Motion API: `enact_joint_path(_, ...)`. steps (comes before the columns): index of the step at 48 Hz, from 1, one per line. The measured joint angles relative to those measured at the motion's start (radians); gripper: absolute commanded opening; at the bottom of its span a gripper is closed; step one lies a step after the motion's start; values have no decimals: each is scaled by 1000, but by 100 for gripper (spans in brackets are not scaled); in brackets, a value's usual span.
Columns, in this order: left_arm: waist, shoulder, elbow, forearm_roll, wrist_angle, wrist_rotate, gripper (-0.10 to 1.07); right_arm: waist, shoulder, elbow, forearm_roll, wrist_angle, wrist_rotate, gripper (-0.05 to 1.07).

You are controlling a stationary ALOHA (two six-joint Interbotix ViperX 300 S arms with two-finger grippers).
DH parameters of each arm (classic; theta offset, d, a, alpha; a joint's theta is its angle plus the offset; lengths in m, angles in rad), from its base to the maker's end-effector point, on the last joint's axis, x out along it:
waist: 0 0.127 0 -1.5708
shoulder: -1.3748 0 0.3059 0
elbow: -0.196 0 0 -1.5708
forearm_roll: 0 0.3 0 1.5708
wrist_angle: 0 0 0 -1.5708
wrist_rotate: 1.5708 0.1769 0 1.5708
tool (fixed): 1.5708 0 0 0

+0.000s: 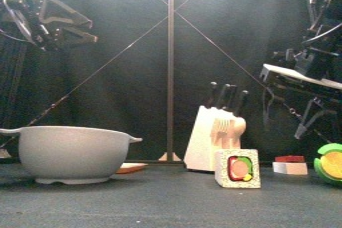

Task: Grab sushi roll

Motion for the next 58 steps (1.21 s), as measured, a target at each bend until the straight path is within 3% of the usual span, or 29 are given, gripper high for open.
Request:
enact_joint_path(24, 0, 2, 2, 0, 0, -2, 87, 114, -8, -103, 2, -37, 0, 95)
enact_joint_path(34, 2, 2, 6, 0, 0, -2, 87, 163, 9, -187, 8, -21, 6, 95)
enact_joint_path(44, 0, 0, 6, 0, 0, -2, 87, 190, 109, -301, 52, -6, 3, 95)
enact_joint_path(58, 0, 0, 6, 2, 0, -2, 87, 189, 281, -391, 94, -32, 3, 95)
